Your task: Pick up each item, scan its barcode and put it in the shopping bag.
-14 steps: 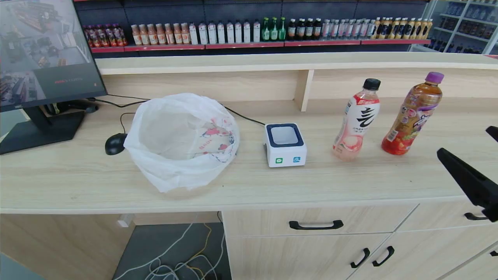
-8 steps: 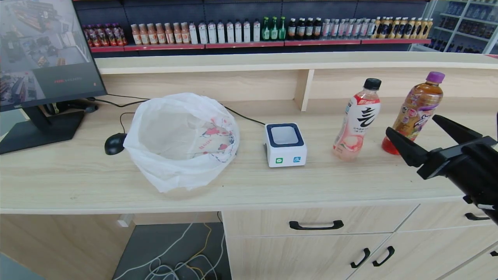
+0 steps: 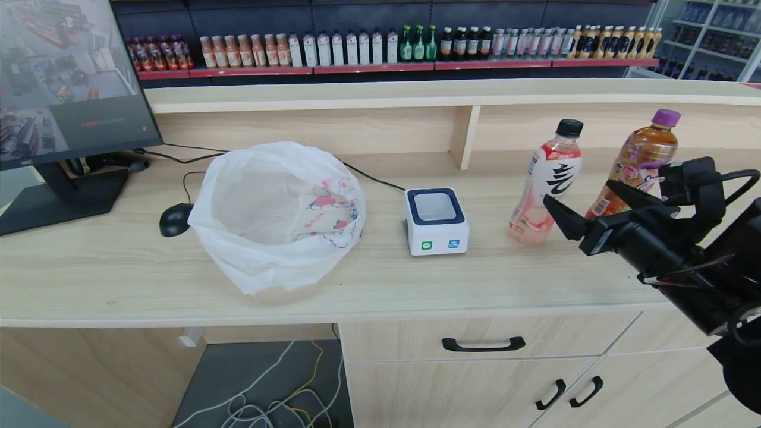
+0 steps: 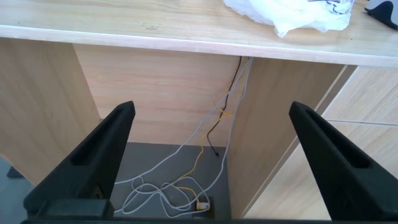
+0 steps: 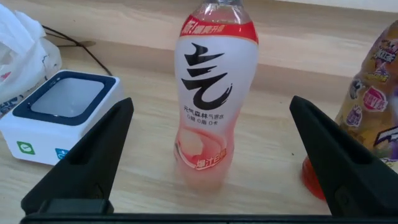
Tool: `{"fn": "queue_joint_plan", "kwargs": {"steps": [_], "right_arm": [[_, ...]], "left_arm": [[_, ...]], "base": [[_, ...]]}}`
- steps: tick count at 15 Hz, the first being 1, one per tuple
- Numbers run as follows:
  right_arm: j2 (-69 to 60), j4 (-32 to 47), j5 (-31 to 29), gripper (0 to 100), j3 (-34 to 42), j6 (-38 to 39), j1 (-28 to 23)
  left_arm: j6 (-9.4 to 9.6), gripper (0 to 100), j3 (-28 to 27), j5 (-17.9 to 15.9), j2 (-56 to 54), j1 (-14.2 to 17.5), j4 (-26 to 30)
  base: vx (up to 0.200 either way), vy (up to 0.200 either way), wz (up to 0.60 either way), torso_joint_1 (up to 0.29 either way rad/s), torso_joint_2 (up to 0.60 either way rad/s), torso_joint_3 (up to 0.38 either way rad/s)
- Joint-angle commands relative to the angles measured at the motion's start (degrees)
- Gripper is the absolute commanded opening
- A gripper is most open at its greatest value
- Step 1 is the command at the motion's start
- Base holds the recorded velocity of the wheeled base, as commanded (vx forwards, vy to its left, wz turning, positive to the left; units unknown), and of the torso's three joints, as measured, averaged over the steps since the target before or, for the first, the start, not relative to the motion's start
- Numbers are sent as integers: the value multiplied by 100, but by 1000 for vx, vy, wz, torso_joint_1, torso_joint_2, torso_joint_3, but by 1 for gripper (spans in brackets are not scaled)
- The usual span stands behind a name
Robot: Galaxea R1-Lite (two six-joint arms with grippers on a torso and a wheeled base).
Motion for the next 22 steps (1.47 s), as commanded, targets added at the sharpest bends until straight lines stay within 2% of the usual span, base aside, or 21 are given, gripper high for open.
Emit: {"fn": "queue_joint_plan", "kwargs": {"steps": [1, 5, 12, 22], "right_arm": [[498, 1, -31, 100, -196, 113, -4], [937, -34, -181, 100, -548, 192, -13], [1157, -43, -172, 100, -917, 289, -57], [1772, -34, -172, 100, -1858, 482, -74]], "left_arm": [[-2, 100, 0, 3, 0, 1, 0], [-2, 100, 0, 3, 0, 1, 0], [-2, 100, 0, 3, 0, 1, -9], [-2, 100, 0, 3, 0, 1, 0]], "base": [[0, 0, 0, 0, 0, 0], [0, 0, 0, 0, 0, 0], [0, 0, 0, 0, 0, 0], [0, 0, 0, 0, 0, 0]]}}
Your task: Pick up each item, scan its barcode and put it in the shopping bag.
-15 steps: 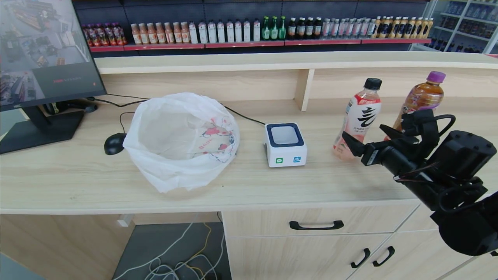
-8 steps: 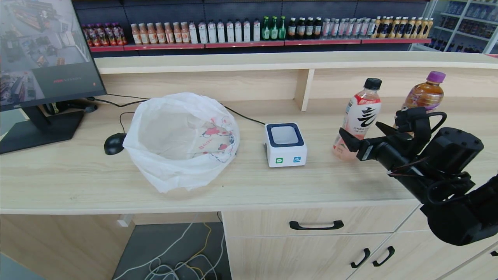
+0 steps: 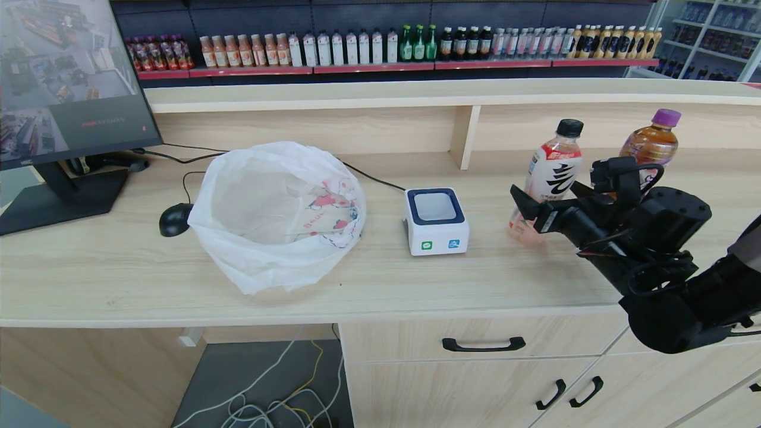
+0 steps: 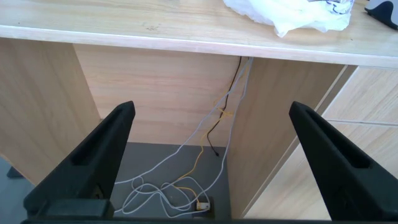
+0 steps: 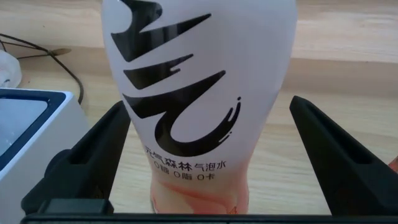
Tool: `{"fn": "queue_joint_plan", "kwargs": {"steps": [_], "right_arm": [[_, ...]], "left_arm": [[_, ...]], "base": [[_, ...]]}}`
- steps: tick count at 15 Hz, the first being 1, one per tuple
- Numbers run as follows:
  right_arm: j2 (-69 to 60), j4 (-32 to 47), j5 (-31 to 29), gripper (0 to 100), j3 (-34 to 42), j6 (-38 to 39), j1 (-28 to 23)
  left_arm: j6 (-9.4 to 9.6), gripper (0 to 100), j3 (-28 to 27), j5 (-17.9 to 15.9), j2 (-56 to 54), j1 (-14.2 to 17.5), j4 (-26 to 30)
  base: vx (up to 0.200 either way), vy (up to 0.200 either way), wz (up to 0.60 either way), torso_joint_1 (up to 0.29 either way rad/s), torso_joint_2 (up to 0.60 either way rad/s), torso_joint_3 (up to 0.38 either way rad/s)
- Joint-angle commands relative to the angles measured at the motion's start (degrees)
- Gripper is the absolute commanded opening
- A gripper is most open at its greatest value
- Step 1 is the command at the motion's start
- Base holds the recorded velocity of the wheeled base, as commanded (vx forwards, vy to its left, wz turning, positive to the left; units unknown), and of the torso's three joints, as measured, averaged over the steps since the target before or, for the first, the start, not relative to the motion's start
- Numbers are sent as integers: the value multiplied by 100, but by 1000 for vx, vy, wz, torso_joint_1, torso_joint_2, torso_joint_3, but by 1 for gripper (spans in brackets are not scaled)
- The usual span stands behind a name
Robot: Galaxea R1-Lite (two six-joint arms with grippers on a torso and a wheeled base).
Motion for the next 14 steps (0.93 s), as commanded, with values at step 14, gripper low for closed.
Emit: {"fn": "queue_joint_plan", "kwargs": {"steps": [14], "right_arm": [[221, 32, -286, 100, -313, 14, -15]], "left_arm": [[-4, 100, 0, 3, 0, 1, 0]], "base": [[0, 0, 0, 0, 0, 0]]}}
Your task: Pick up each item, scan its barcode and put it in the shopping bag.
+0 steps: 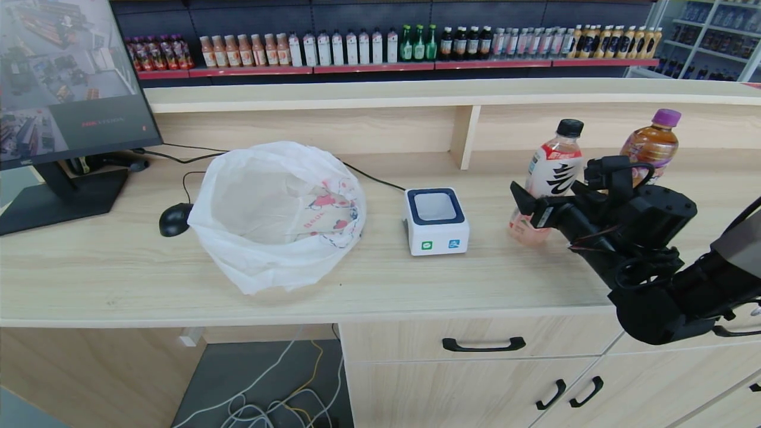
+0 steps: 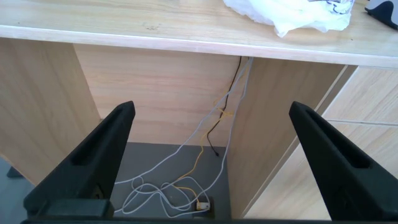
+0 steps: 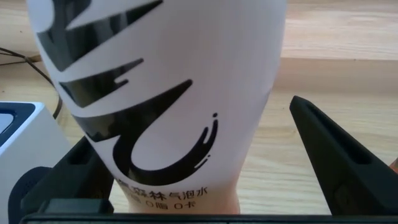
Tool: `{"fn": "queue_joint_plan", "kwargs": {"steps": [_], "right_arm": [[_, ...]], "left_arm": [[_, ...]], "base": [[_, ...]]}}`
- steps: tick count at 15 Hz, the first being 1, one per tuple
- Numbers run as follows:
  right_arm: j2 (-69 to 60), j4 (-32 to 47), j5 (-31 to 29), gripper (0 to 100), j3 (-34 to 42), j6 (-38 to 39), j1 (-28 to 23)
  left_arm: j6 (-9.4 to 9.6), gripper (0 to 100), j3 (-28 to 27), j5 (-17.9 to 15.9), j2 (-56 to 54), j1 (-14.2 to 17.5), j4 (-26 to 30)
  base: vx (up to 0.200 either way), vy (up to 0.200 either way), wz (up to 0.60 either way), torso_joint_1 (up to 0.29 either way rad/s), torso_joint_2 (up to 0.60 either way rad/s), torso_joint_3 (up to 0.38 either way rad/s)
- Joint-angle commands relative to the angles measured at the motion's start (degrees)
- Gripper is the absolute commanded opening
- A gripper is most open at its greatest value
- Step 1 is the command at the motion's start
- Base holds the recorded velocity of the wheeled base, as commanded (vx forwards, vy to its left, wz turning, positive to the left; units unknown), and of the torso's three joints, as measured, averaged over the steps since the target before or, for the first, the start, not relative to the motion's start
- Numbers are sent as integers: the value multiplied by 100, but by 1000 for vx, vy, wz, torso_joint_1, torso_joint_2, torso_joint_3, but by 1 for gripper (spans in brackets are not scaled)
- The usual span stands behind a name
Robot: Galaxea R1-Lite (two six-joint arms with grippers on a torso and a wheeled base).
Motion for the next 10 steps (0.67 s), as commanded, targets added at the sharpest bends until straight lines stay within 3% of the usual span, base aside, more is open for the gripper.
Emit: {"fn": "queue_joint_plan", "kwargs": {"steps": [1, 2, 3, 10], "right_arm": [[-24, 9, 3, 100, -19, -2, 7], [-24, 9, 3, 100, -27, -2, 7], [-33, 18, 3, 0, -19, -11, -2], [-200, 9, 11, 0, 25, 7, 7]], "left_arm": [[-2, 100, 0, 3, 0, 1, 0], [-2, 100, 0, 3, 0, 1, 0], [-2, 100, 0, 3, 0, 1, 0], [-2, 100, 0, 3, 0, 1, 0]], "base": [[0, 0, 0, 0, 0, 0], [0, 0, 0, 0, 0, 0], [0, 0, 0, 0, 0, 0], [0, 0, 0, 0, 0, 0]]}}
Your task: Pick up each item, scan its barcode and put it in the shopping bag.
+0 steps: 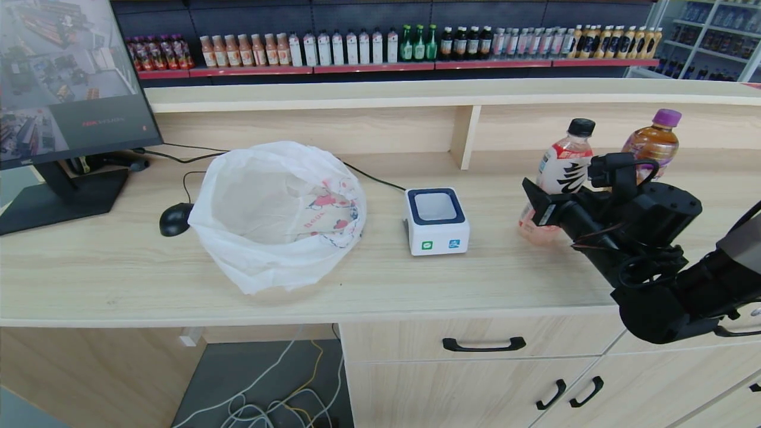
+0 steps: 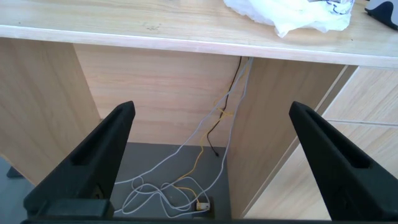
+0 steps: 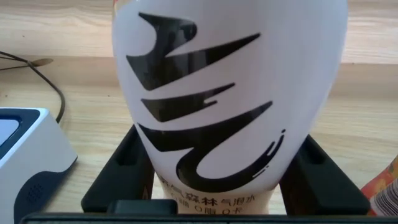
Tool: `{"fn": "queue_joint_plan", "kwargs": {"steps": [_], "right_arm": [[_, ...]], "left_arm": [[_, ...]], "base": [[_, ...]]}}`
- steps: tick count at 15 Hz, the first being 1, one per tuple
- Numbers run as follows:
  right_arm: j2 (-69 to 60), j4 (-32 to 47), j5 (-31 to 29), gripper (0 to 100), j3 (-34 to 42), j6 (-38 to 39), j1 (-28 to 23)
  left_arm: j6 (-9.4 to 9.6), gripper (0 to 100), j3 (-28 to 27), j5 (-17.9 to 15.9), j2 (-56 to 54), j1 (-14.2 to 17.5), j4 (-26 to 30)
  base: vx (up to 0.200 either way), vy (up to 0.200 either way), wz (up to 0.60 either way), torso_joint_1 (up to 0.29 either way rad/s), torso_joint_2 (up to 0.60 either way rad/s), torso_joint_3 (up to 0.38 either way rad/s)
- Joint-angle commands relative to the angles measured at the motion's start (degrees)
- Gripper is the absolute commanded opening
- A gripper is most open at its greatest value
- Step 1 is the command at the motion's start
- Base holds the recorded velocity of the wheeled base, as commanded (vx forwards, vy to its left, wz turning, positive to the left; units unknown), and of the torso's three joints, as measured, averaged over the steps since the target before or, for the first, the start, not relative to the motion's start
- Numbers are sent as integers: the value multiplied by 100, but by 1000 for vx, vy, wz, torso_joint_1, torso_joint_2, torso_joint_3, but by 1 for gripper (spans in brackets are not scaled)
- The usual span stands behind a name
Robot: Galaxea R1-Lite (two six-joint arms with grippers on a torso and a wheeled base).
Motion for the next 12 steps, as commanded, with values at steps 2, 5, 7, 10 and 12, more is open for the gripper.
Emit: {"fn": "queue_joint_plan", "kwargs": {"steps": [2, 5, 7, 10, 12], "right_arm": [[-172, -10, 3, 0, 100, -2, 2], [-268, -19, 3, 0, 135, -2, 2], [-374, -28, 3, 0, 240, -2, -6], [-550, -28, 29, 0, 407, -2, -68], [-699, -37, 38, 0, 601, -2, -50]], "left_arm": [[-4, 100, 0, 3, 0, -1, 0], [-4, 100, 0, 3, 0, -1, 0], [-4, 100, 0, 3, 0, -1, 0], [-4, 100, 0, 3, 0, -1, 0], [-4, 100, 0, 3, 0, -1, 0]], "base": [[0, 0, 0, 0, 0, 0], [0, 0, 0, 0, 0, 0], [0, 0, 0, 0, 0, 0], [0, 0, 0, 0, 0, 0], [0, 0, 0, 0, 0, 0]]}}
